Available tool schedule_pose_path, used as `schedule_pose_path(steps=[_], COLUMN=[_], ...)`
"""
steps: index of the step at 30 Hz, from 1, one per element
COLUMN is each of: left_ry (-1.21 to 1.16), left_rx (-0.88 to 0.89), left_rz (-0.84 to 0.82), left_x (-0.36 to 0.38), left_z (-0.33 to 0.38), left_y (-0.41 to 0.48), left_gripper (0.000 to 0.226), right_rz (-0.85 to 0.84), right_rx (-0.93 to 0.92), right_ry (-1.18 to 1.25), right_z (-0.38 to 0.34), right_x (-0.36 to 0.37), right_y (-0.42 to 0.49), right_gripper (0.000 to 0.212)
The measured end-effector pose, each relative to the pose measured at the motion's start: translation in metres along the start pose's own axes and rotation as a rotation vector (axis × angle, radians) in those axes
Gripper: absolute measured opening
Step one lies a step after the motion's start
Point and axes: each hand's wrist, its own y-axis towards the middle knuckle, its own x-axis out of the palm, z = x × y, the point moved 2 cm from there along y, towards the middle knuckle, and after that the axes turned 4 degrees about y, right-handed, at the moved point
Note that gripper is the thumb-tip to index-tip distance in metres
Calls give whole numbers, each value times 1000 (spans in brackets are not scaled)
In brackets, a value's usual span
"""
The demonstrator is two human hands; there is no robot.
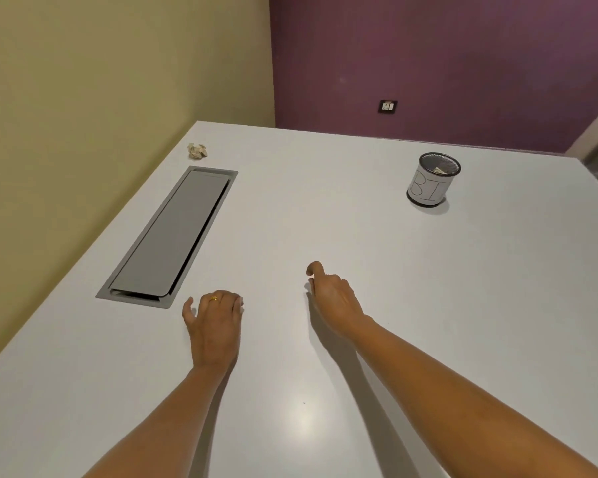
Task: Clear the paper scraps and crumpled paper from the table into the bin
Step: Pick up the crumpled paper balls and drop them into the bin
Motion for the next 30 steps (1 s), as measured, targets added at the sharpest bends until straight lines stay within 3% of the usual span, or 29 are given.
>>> schedule_pose_path(steps=[6,9,11,13,16,30], left_ry=[-9,-11,21,36,32,15], left_rx=[131,146,148,155,175,263], left_rz=[-150,-254,-293,-299,-305,-330], left_x=[29,46,55,59,63,86], left_z=[50,68,75,80,89,141], left_y=[11,8,7,10,17,57], left_gripper=[21,35,44,46,46,44], right_rz=[66,141,129,127,206,341], right_rx=[123,150,89,46,22,24], right_ry=[99,100,-24,-185,-181,-256], right_z=[26,42,50,54,58,75], right_x=[-30,-43,-49,-58,-68,-106], right_y=[-13,-14,-15,-15,-17,11], right_gripper=[37,18,38,52,59,57])
